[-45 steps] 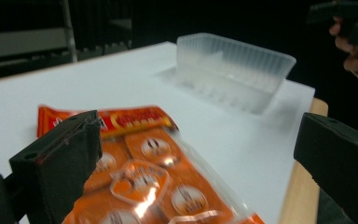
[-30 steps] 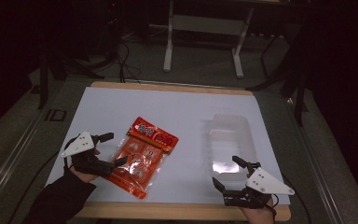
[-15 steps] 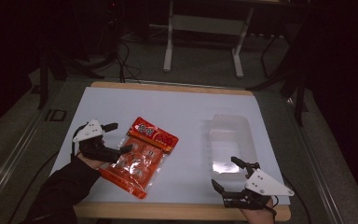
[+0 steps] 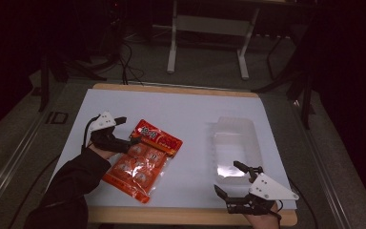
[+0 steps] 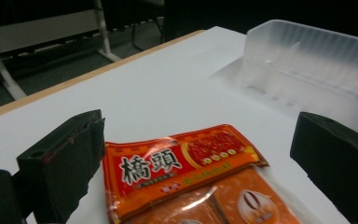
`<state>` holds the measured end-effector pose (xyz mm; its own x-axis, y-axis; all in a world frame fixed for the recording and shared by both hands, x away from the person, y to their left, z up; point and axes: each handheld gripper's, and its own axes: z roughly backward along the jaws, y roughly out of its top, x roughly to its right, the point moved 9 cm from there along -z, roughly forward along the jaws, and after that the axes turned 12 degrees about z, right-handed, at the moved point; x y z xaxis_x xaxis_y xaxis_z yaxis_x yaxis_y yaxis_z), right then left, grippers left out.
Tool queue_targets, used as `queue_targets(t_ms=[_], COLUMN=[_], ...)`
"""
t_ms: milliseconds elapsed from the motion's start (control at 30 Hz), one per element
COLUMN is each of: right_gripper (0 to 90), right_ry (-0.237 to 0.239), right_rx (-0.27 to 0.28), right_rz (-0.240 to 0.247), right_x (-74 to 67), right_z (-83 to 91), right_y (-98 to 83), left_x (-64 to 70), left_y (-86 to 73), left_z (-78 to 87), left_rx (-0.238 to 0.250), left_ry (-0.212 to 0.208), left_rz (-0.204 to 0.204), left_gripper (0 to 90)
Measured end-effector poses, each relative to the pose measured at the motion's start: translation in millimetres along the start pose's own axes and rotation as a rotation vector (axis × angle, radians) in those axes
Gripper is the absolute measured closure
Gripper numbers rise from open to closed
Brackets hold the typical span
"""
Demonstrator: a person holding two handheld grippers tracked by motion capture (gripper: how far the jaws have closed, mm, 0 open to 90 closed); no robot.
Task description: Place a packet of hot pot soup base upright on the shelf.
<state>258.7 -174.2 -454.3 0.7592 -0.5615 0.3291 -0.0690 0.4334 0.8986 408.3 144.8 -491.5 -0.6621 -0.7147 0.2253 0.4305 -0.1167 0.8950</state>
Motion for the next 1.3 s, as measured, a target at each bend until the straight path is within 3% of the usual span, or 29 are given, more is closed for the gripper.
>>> queue_targets(t_ms=[300, 533, 833, 1000, 1167, 1300], right_gripper=[10.2, 10.2, 10.2, 10.2, 10.3, 10.3], right_ry=[0.007, 0.014, 0.033, 0.039, 0.039, 0.043], right_rx=[0.001, -0.003, -0.013, -0.008, -0.024, -0.024], right_rz=[0.007, 0.003, -0.013, -0.033, -0.031, -0.034], right_x=[-2.5, -3.0, -4.9, -5.2, -4.9, -5.1], right_z=[0.1, -0.5, -2.2, -1.5, -3.9, -4.9], right_y=[-0.8, -2.8, -5.0, -3.7, -7.1, -7.8], left_x=[-33.6, -54.6, -83.4, -91.5, -95.1, -93.1], left_y=[-9.4, -19.7, -28.7, -32.1, -36.2, -43.9], left_z=[-31.6, -51.1, -67.3, -73.8, -81.9, -88.5], left_rx=[-0.064, -0.108, -0.157, -0.165, -0.215, -0.264], left_ry=[0.059, 0.056, 0.106, 0.096, 0.073, 0.026], left_rz=[0.014, 0.091, 0.119, 0.129, 0.125, 0.144], left_gripper=[10.1, 21.4, 27.6, 31.4, 38.7, 40.9])
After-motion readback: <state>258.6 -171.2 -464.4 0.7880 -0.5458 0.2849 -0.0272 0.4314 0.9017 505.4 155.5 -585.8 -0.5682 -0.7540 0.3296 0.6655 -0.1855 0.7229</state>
